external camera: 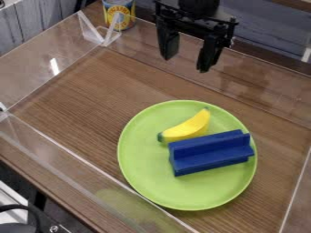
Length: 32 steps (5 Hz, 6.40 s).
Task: Remove the banana from inside the green plate and put it on the table
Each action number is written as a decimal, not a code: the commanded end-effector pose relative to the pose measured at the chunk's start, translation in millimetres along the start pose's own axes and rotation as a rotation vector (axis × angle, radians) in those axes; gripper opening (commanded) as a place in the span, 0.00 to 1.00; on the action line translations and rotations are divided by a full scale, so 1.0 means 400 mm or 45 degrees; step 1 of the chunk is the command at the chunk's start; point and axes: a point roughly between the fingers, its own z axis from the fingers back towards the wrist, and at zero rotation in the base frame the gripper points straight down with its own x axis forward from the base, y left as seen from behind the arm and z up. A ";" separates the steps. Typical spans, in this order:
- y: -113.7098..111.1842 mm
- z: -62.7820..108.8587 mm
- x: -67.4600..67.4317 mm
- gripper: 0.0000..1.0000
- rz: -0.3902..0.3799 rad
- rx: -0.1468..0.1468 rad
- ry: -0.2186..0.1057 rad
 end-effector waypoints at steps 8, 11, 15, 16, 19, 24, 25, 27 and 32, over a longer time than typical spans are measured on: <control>-0.072 -0.168 -0.014 1.00 -0.303 -0.056 -0.041; -0.075 -0.178 -0.007 1.00 -0.319 -0.060 -0.062; -0.077 -0.179 -0.006 1.00 -0.316 -0.074 -0.092; -0.077 -0.178 -0.006 1.00 -0.313 -0.078 -0.100; -0.077 -0.171 -0.005 1.00 -0.304 -0.098 -0.122; -0.033 -0.163 -0.035 1.00 -0.272 -0.070 -0.041; -0.022 -0.152 -0.040 1.00 -0.264 -0.063 -0.034; -0.010 -0.149 -0.039 1.00 -0.246 -0.068 -0.031; 0.001 -0.173 -0.029 1.00 -0.235 -0.067 0.016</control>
